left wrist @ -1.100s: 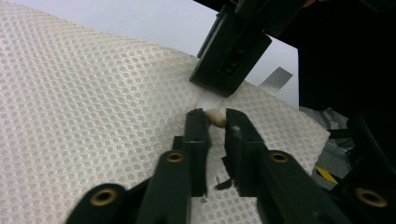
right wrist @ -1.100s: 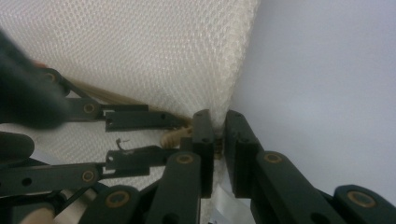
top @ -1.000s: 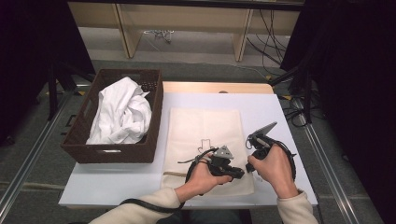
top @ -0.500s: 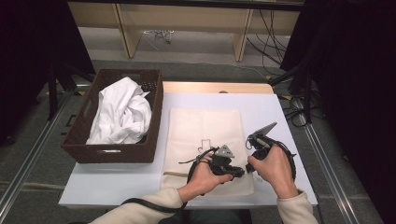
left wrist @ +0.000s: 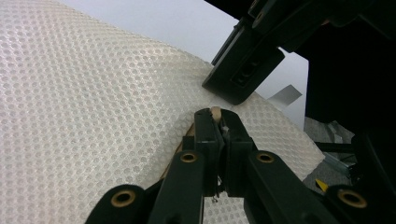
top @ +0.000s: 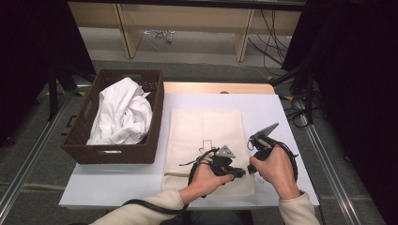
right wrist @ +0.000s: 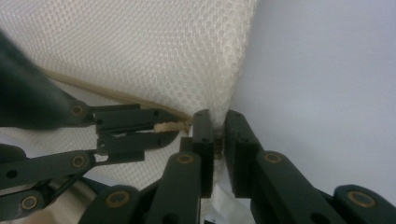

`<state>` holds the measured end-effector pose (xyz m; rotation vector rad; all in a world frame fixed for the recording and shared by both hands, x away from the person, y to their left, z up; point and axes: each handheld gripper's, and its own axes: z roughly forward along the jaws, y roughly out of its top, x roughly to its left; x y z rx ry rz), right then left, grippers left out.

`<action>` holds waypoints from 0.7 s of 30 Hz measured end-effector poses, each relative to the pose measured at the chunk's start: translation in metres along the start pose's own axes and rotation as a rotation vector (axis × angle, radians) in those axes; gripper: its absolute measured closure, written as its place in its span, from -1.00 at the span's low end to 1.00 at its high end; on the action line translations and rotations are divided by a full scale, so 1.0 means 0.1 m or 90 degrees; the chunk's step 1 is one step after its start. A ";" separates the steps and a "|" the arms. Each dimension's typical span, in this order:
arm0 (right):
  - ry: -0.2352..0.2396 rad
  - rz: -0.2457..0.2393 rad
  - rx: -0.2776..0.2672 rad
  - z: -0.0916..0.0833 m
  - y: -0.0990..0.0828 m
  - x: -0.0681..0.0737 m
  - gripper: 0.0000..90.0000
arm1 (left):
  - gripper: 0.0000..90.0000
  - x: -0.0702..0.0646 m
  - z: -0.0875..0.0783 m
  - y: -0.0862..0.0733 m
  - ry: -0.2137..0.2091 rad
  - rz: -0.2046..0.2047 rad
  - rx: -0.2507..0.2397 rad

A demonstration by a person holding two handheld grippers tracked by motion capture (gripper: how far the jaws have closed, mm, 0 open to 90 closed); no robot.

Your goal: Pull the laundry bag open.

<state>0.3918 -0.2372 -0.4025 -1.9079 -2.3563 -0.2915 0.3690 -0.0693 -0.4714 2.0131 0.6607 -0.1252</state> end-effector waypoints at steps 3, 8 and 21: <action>-0.006 -0.007 -0.013 0.03 0.00 -0.02 0.88 | 0.93 -0.01 -0.02 0.00 -0.005 -0.007 -0.003; 0.005 0.018 0.005 0.01 0.00 0.00 0.88 | 0.93 0.00 -0.06 0.01 -0.010 -0.012 -0.004; -0.005 -0.014 -0.019 0.03 -0.01 -0.03 0.88 | 0.93 -0.01 -0.13 -0.03 -0.009 -0.033 -0.019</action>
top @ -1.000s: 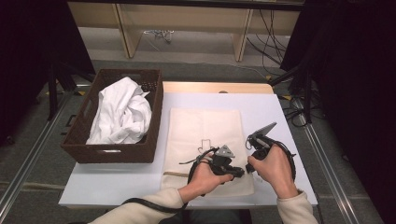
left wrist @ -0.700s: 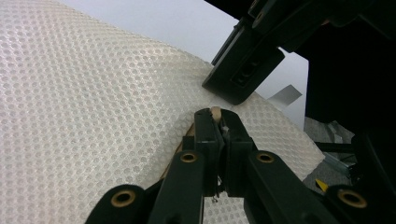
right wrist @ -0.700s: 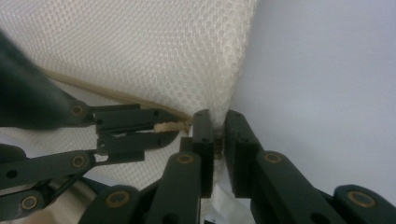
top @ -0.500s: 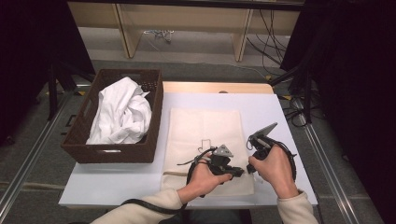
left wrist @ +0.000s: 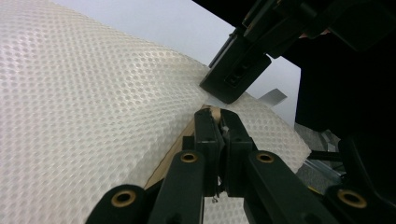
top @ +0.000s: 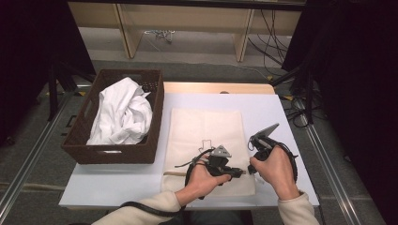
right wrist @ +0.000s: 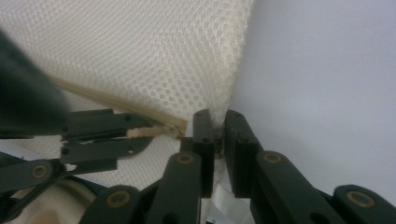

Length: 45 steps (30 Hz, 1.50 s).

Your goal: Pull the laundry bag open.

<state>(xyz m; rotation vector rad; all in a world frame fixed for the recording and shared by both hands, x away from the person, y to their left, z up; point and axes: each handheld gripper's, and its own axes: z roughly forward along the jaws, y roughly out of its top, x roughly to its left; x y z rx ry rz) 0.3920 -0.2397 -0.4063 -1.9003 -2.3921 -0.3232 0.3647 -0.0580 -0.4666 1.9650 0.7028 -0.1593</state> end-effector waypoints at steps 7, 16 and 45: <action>-0.002 0.012 0.009 0.01 0.00 0.02 0.88 | 0.93 0.02 -0.03 -0.02 0.000 0.001 0.003; -0.003 0.018 0.016 0.03 0.01 0.02 0.88 | 0.93 0.02 -0.06 -0.03 0.000 -0.005 0.004; -0.007 0.010 0.009 0.04 0.02 0.00 0.88 | 0.93 0.02 -0.17 -0.04 0.015 -0.003 -0.004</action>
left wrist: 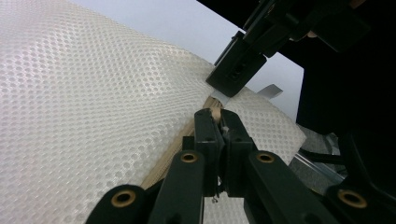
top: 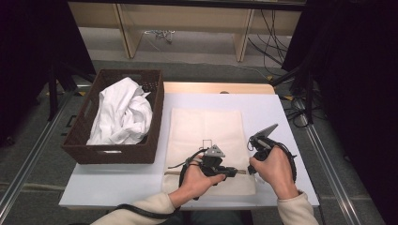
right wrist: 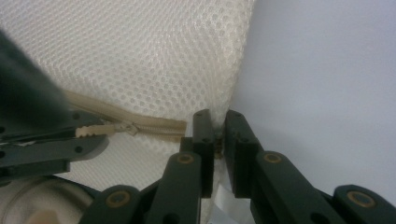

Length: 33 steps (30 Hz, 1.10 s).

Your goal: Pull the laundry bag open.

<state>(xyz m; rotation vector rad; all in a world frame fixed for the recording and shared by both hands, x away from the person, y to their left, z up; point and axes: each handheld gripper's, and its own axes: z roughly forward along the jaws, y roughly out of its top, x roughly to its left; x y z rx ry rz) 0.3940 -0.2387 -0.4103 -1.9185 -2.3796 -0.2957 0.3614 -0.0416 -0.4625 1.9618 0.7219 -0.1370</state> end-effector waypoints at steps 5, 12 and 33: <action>0.001 0.017 0.001 0.00 0.00 0.02 0.88 | 0.93 0.00 -0.02 0.00 0.004 0.000 -0.001; 0.001 -0.001 0.003 0.00 0.00 0.00 0.88 | 0.93 -0.01 -0.03 0.00 0.008 -0.002 -0.003; -0.003 0.003 -0.012 0.04 0.01 -0.01 0.88 | 0.93 0.02 -0.12 -0.01 0.013 0.004 -0.005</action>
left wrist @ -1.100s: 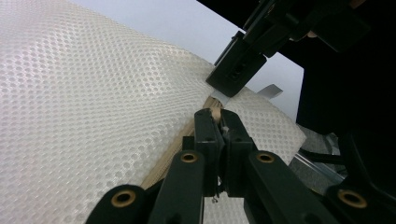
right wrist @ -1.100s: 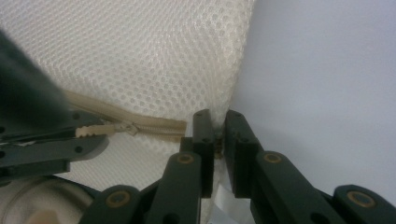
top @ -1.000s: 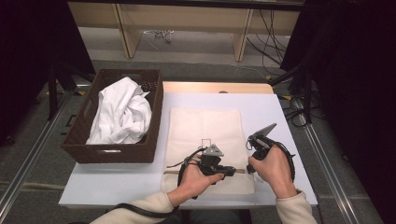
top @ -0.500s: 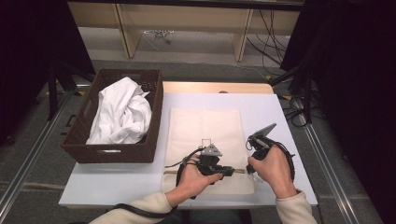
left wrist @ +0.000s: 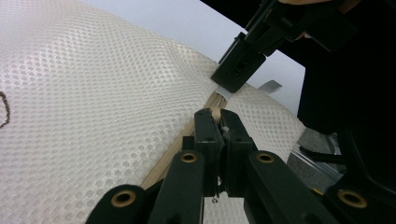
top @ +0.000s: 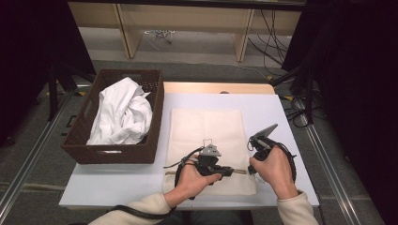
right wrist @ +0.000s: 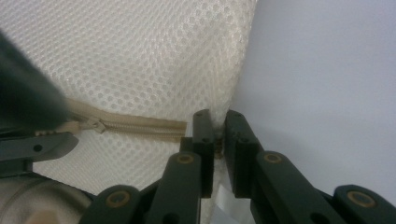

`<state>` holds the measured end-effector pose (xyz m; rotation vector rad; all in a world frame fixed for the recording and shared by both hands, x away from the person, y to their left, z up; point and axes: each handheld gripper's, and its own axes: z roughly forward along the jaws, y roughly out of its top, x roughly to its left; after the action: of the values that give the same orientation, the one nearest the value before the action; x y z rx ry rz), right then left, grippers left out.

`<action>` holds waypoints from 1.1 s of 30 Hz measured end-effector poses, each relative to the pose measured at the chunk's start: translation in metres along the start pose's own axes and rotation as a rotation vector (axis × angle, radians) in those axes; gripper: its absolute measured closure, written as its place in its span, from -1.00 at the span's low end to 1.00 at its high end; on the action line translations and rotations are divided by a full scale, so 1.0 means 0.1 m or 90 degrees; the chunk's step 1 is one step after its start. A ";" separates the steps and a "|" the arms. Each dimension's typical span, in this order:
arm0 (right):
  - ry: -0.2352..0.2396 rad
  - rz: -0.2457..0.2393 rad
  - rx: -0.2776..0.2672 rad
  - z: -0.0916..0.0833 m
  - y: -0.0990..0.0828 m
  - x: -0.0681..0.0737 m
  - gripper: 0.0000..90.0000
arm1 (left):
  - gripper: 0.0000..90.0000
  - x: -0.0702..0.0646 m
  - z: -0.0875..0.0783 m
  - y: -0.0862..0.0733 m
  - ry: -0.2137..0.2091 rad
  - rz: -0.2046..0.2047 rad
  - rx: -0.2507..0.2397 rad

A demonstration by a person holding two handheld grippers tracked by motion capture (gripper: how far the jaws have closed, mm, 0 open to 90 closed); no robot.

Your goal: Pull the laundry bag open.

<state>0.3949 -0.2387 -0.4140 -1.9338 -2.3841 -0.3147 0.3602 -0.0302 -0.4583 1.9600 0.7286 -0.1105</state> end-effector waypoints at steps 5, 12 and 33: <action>0.002 -0.003 0.005 -0.01 0.00 0.00 0.88 | 0.93 0.01 -0.02 -0.01 -0.003 -0.004 0.005; -0.005 0.013 0.003 0.01 0.00 0.01 0.88 | 0.93 0.02 -0.06 -0.01 -0.001 -0.004 0.004; 0.002 0.031 0.035 -0.01 0.01 0.02 0.87 | 0.93 0.04 -0.15 -0.03 0.012 -0.007 -0.003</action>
<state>0.3955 -0.2363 -0.4128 -1.9630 -2.3135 -0.2457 0.3583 -0.0148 -0.4540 1.9553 0.7514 -0.0975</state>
